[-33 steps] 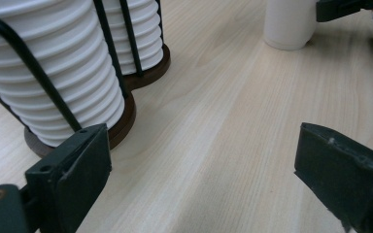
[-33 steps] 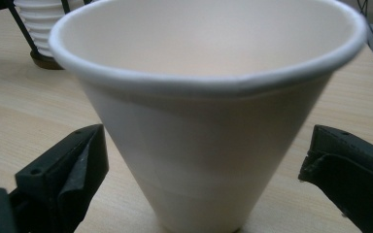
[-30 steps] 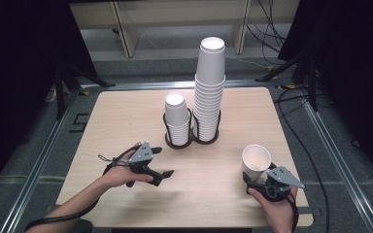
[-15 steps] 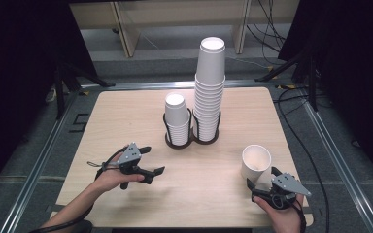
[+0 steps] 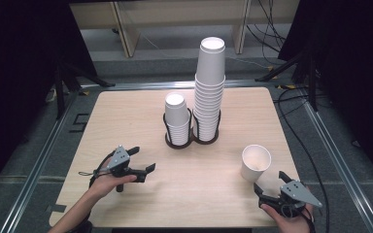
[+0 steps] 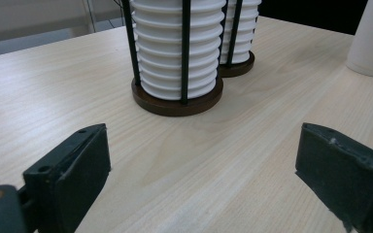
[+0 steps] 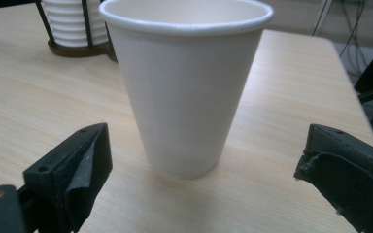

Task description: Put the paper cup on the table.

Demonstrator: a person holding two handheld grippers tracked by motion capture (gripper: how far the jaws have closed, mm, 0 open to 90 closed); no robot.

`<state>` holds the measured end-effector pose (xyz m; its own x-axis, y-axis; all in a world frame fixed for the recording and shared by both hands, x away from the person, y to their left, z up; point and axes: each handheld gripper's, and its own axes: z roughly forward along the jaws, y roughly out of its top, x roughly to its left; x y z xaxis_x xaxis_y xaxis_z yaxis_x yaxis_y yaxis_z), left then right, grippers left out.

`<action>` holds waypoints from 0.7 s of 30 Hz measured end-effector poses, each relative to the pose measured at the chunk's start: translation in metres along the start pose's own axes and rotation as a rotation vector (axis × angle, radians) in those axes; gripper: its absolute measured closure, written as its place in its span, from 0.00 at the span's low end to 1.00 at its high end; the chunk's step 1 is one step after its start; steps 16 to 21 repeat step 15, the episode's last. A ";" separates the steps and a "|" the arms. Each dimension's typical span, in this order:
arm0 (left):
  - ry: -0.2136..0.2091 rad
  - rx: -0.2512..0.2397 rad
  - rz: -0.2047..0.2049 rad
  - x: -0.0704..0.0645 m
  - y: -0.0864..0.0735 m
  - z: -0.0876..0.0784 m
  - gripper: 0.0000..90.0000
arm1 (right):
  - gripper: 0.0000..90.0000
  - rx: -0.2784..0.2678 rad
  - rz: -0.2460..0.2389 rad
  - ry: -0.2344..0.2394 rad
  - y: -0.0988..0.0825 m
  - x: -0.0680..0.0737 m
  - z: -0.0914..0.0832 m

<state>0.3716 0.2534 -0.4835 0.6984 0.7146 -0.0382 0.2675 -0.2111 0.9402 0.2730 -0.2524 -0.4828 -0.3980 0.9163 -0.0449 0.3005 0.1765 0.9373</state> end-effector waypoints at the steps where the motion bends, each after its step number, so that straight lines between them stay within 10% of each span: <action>1: 0.005 -0.010 -0.006 0.000 -0.003 0.000 0.06 | 0.05 0.000 0.000 0.000 0.000 0.000 0.000; 10: 0.030 -0.042 -0.027 0.001 -0.013 -0.002 0.06 | 0.05 -0.105 0.049 -0.055 -0.007 -0.008 -0.017; 21: 0.032 -0.046 -0.027 0.000 -0.013 -0.001 0.06 | 0.05 -0.103 0.051 -0.098 -0.008 -0.013 -0.023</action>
